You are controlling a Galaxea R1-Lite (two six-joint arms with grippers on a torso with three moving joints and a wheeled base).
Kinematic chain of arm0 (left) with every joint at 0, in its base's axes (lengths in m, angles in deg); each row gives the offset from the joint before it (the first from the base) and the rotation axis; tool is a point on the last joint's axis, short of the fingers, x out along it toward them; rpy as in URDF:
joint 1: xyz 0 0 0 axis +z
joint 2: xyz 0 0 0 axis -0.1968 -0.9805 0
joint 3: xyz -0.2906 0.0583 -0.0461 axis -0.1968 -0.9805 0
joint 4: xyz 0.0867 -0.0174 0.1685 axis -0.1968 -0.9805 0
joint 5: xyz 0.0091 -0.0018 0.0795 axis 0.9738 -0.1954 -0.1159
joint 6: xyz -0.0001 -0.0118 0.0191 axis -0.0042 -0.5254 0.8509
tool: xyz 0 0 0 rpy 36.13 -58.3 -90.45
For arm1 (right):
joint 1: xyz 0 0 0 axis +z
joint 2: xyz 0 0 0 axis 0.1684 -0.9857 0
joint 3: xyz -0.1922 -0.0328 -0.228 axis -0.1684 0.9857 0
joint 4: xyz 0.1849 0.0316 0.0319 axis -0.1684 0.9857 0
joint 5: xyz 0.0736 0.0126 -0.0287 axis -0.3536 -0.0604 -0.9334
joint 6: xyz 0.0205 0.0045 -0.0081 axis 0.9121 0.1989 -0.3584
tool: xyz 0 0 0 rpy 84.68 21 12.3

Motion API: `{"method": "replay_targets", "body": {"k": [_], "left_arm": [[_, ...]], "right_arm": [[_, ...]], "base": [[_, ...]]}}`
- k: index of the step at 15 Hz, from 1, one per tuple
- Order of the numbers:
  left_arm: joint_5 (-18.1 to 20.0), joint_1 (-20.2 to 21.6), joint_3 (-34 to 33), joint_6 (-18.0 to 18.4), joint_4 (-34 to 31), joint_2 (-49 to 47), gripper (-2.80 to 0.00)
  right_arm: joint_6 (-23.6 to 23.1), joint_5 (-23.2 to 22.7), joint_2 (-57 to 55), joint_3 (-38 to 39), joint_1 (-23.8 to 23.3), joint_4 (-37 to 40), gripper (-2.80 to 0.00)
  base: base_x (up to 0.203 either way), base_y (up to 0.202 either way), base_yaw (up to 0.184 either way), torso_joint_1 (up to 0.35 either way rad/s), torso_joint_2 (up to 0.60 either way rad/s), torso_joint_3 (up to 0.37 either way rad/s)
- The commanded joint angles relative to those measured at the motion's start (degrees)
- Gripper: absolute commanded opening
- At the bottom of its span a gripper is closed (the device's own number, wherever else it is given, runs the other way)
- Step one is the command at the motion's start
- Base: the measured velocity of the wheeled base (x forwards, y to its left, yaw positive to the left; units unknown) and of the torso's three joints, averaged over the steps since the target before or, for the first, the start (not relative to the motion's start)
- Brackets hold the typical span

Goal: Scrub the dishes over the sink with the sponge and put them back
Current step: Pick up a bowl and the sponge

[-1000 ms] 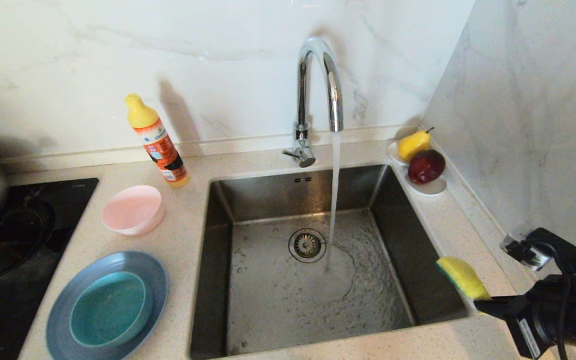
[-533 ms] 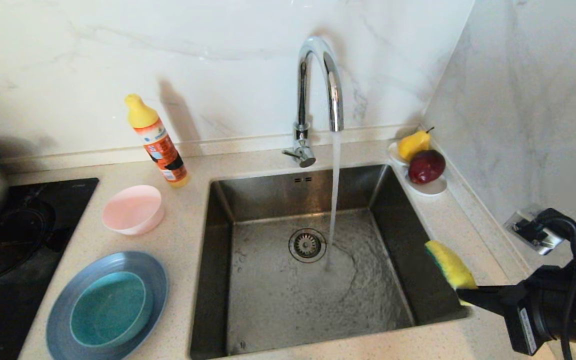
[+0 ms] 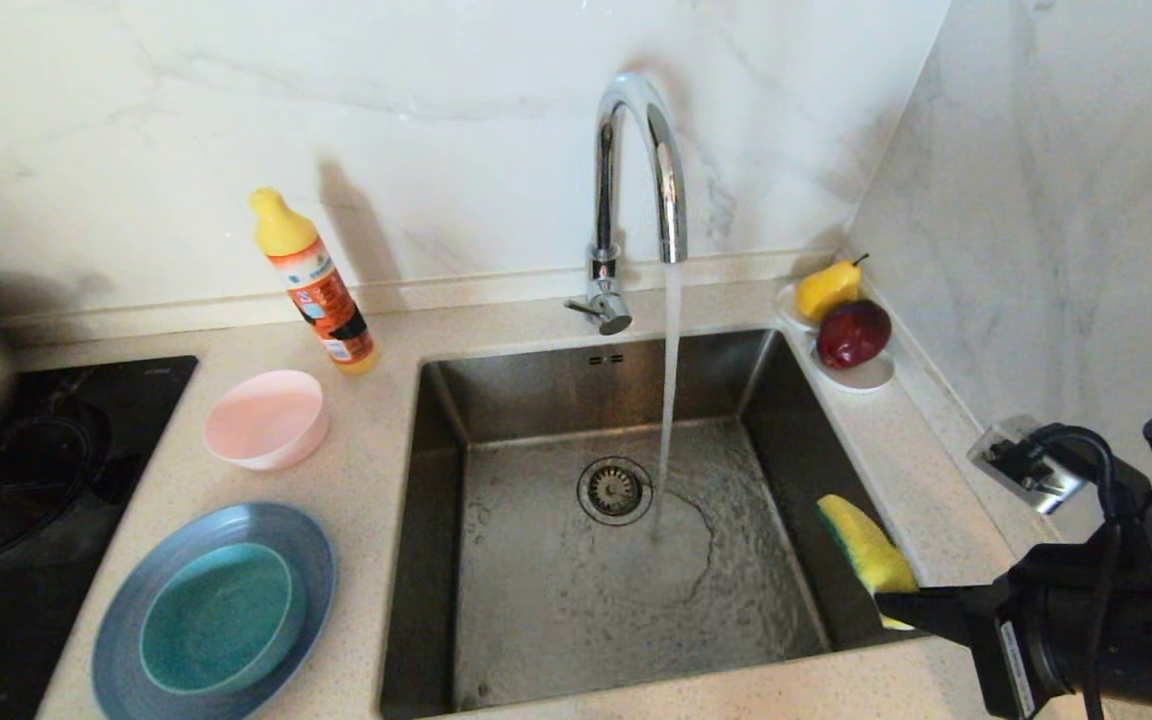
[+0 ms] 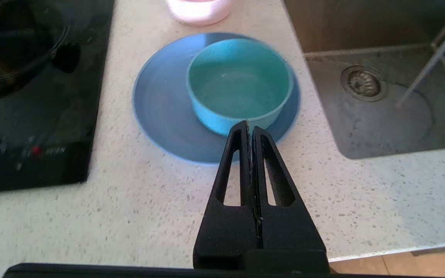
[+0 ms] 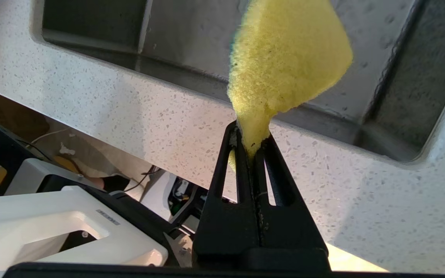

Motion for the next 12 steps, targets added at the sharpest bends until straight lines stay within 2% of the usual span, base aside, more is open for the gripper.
{"method": "replay_targets", "body": {"k": [1, 3, 6, 9, 12], "left_arm": [[-0.4, 0.0, 0.0, -0.4, 0.2, 0.0, -2.80], [-0.8, 0.1, 0.5, -0.1, 0.0, 0.0, -2.80], [-3.2, 0.1, 11.6, 0.2, -2.1, -4.1, -2.80], [-12.5, 0.0, 23.3, 0.7, -4.0, -15.5, -2.80], [-17.5, 0.0, 32.2, 1.0, -3.2, -31.8, -2.80]], "right_arm": [[1.3, 0.0, -0.2, 0.3, 0.6, 0.0, -2.80], [1.6, 0.1, 0.3, 1.2, 0.9, 0.6, -2.80], [1.6, -0.2, 0.8, 1.5, 0.7, 5.9, -2.80], [1.8, -0.3, 0.9, 1.8, 0.8, 5.8, -2.80], [1.7, 0.0, 0.8, 0.5, 0.5, 5.7, -2.80]], "base": [[0.000, 0.000, 0.000, 0.000, 0.00, 0.000], [0.000, 0.000, 0.000, 0.000, 0.00, 0.000], [0.000, 0.000, 0.000, 0.000, 0.00, 0.000], [0.000, 0.000, 0.000, 0.000, 0.00, 0.000], [0.000, 0.000, 0.000, 0.000, 0.00, 0.000]]}}
